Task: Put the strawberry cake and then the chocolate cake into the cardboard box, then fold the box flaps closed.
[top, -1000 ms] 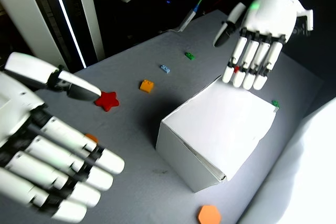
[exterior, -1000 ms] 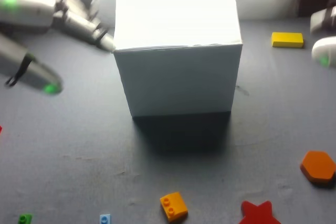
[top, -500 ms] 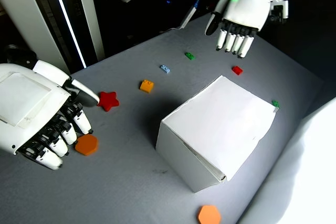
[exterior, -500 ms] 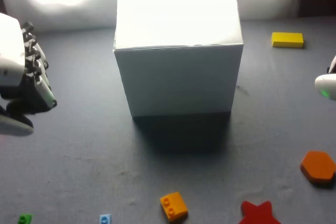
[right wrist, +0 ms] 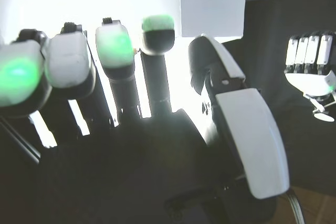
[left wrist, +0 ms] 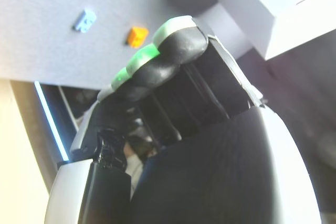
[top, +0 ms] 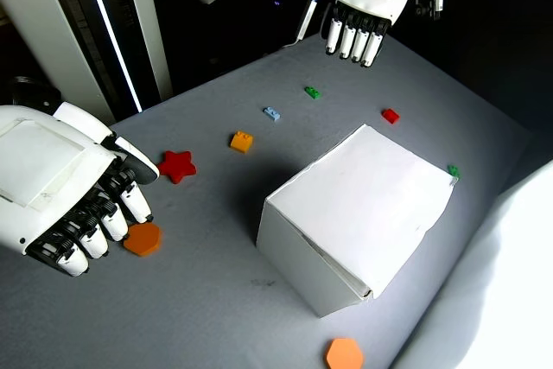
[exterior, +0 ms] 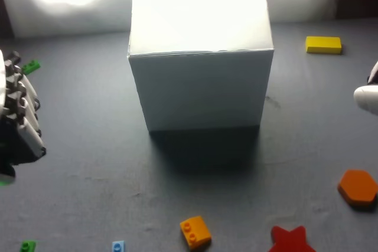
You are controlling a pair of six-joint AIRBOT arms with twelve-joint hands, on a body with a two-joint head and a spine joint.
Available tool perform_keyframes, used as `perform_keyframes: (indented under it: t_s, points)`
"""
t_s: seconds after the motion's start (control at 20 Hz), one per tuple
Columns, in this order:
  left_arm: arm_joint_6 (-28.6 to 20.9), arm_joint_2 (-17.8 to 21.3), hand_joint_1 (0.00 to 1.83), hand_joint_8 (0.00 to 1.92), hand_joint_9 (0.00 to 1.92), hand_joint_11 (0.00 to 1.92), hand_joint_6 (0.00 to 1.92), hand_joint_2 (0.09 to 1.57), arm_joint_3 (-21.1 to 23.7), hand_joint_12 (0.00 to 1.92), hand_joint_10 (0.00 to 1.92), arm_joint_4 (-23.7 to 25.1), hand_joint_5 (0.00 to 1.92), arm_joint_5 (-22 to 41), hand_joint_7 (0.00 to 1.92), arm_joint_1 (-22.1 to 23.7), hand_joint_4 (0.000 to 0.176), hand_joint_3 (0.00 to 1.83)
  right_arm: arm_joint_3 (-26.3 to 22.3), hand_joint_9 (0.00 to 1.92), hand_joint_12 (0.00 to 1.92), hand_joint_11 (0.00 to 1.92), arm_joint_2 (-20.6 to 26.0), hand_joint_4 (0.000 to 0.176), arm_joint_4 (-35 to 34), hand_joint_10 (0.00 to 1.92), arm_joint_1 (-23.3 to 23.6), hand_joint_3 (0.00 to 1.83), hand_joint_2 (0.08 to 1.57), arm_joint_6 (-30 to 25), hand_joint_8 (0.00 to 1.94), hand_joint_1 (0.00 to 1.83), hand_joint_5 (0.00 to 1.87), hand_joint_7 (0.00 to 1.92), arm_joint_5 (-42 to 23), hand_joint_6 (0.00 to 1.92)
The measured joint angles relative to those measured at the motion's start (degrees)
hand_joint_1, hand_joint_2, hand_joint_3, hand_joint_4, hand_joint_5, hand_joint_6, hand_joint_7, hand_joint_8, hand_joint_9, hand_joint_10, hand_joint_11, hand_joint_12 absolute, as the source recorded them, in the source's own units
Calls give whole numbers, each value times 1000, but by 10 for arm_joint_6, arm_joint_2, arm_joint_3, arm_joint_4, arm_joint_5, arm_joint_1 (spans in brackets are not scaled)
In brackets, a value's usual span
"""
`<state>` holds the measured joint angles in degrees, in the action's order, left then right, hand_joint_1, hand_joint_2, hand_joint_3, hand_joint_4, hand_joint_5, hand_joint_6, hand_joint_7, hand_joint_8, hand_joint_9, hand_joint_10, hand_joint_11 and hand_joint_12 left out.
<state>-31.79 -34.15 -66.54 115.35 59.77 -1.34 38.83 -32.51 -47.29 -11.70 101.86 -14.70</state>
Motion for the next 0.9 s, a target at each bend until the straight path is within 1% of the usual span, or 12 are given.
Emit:
perform_keyframes:
  t_s: [0.1,0.15,0.2,0.25,0.3,0.45,0.6,0.7,0.75,0.8,0.85,0.9]
  points:
    - [0,4,375,1832,1056,934,1752,1489,-20,1921,1921,-6,981,-3,1046,0,0,1,-2,1349,1921,1336,0,0,0,1921,-2,35,1571,2,1827,0,1098,1306,0,1815]
    - [0,4,382,1830,1058,940,1721,1485,-24,1921,1921,-2,977,-3,1049,0,0,0,-2,1346,1921,1324,0,0,0,1921,-2,27,1571,3,1808,0,1094,1308,0,1812]
    - [-2,4,375,1827,1044,944,1701,1485,-33,1921,1921,-2,956,0,1042,0,0,0,-2,1344,1921,1333,0,0,0,1921,-3,13,1560,3,1827,57,1090,1296,0,1825]
    - [-5,5,371,1829,1039,941,1696,1486,-41,1921,1921,-13,949,2,1043,0,0,0,-3,1335,1921,1327,0,0,0,1921,-4,10,1565,4,1826,47,1089,1290,1,1820]
    - [-5,5,351,1797,1034,914,1688,1493,-43,1921,1921,-19,951,2,1043,2,0,2,-3,1343,1921,1331,-1,0,0,1921,-4,16,1561,6,1826,96,1102,1298,0,1807]
    - [-5,5,361,1787,1002,874,1642,1489,-35,1921,1921,-20,945,3,1028,2,0,0,-3,1346,1921,1331,-5,0,8,1921,-4,54,1571,16,1776,45,1085,1306,-5,1762]
    - [-7,5,305,1786,1016,923,1604,1497,-29,1921,1921,-22,927,11,1021,10,0,2,-3,1329,1921,1314,-5,0,24,1921,-9,106,1571,17,1773,4,1067,1298,-24,1800]
    - [-9,5,330,1783,1010,910,1667,1489,-33,1921,1921,-21,941,11,1032,10,0,0,-3,1341,1921,1314,-8,0,32,1921,-15,94,1571,17,1835,9,1067,1302,-32,1820]
    - [-10,5,324,1782,1014,894,1632,1491,-37,1921,1921,-20,953,10,1042,10,0,0,-3,1303,1921,1303,-10,0,35,1921,-15,90,1571,17,1811,50,1027,1251,-35,1679]
    - [-10,5,306,1803,1034,926,1626,1495,-39,1921,1921,-20,971,9,1055,10,0,2,-3,1258,1921,1260,-11,0,39,1921,-19,38,1521,12,1801,276,1017,1218,-43,1625]
    - [-11,5,282,1842,1038,938,1672,1502,-43,1921,1921,-22,965,10,1053,12,0,3,-3,1247,1921,1258,-14,0,42,1921,-28,9,1480,10,1819,416,1040,1225,-53,1658]
    - [-11,5,271,1875,1052,958,1712,1511,-49,1921,1921,-24,957,12,1060,13,0,4,-3,1314,1921,1326,-18,0,62,1921,-36,1,1467,3,1917,460,1104,1282,-57,1790]
